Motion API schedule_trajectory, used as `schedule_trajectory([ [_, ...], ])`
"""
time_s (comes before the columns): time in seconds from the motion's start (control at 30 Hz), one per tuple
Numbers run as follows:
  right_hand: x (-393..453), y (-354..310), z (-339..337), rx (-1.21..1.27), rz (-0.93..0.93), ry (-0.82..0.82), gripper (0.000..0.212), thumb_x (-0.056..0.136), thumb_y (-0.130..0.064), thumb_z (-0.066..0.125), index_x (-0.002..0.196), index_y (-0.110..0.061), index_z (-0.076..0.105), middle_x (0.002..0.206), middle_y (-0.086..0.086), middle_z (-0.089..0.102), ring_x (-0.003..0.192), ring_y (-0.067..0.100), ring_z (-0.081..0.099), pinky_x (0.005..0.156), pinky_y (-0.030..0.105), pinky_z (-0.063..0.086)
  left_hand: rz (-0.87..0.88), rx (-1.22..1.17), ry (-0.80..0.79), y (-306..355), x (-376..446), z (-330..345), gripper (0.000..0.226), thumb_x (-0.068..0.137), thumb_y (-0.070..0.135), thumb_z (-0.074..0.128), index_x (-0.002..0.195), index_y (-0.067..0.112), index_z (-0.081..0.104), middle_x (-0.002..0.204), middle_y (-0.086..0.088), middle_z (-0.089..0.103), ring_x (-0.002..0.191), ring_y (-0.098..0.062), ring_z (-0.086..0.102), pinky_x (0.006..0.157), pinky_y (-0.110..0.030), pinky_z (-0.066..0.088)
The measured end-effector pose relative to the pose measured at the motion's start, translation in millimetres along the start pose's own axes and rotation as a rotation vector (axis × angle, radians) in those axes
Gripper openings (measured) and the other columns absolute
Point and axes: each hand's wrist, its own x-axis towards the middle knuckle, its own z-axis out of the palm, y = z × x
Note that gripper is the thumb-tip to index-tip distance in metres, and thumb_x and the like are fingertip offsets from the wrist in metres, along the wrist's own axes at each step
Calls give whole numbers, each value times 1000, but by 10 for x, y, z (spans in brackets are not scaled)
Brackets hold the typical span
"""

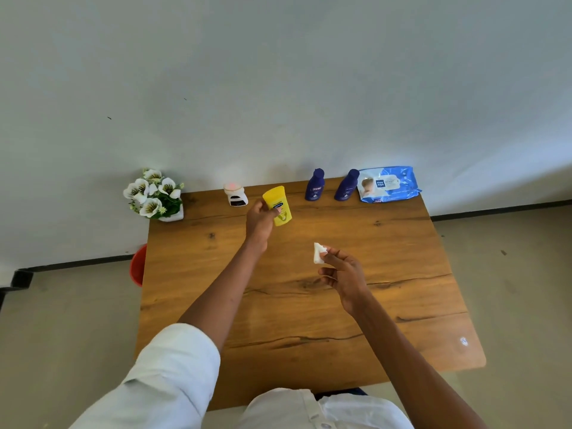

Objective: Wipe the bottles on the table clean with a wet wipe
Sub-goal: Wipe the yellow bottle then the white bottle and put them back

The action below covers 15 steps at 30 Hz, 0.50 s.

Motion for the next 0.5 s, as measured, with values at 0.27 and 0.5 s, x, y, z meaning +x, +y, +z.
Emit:
schedule_trajectory([
  [0.27, 310, -9, -135, 6, 46, -24, 11, 94, -10, 65, 103, -14, 69, 84, 2, 66, 63, 15, 58, 57, 27, 42, 47, 370, 22, -59, 752, 89, 45, 93, 14, 68, 137, 10, 56, 135, -8, 62, 121, -25, 58, 87, -30, 42],
  [0.5, 420, -6, -267, 11, 65, -41, 10, 95, -10, 64, 103, -13, 68, 85, 4, 64, 65, 17, 57, 59, 29, 42, 91, 432, -26, -143, 1115, 91, 41, 93, 10, 66, 134, 10, 57, 130, -10, 63, 118, -26, 59, 85, -30, 42],
])
